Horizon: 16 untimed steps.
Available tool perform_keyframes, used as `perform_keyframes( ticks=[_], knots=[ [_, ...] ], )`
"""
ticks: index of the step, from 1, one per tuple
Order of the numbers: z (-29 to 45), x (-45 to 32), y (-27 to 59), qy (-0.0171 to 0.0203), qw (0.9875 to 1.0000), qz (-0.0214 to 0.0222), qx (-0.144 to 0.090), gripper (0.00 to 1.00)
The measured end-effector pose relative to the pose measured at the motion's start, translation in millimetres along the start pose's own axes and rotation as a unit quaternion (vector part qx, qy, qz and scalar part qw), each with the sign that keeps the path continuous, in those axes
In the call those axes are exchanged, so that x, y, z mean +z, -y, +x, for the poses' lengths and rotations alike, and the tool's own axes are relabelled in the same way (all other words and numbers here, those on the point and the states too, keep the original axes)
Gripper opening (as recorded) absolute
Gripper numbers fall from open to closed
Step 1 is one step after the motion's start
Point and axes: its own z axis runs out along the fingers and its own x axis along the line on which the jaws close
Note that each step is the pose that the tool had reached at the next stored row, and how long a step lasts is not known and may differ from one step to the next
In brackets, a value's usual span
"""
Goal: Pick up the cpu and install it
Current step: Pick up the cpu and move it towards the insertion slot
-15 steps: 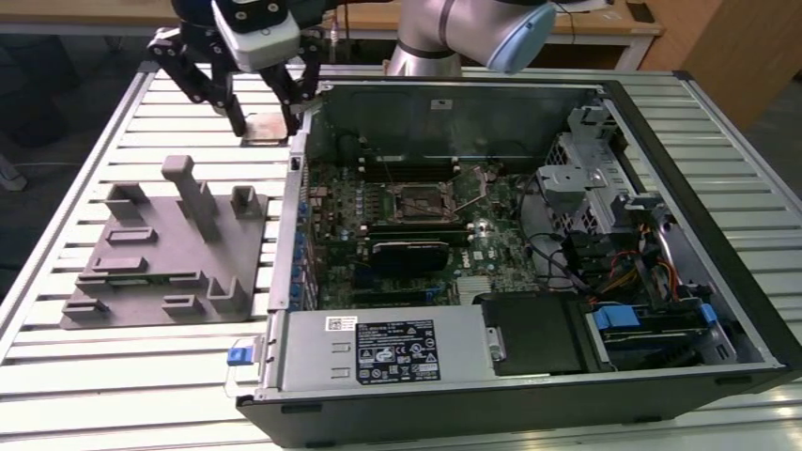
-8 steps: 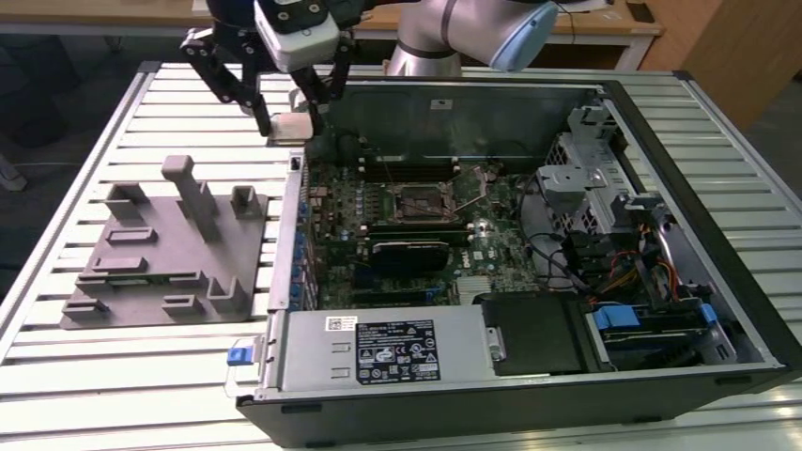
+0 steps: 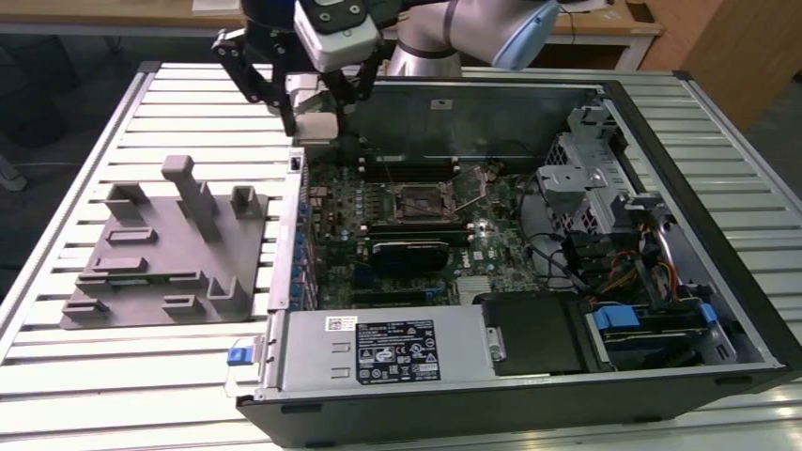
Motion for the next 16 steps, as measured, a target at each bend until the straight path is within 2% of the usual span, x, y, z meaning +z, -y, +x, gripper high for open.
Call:
perform_keyframes(
  ticks=[8,12,16],
  knots=[
    [-23.1,2.6,-0.5,-0.0025,1.0,0.0001,0.0,0.54],
    [-34.2,8.6,-0.5,-0.004,1.0,0.0001,0.0,0.54],
    [-39.9,15.9,-0.3,-0.0045,1.0,0.0002,0.0,0.54]
  ],
)
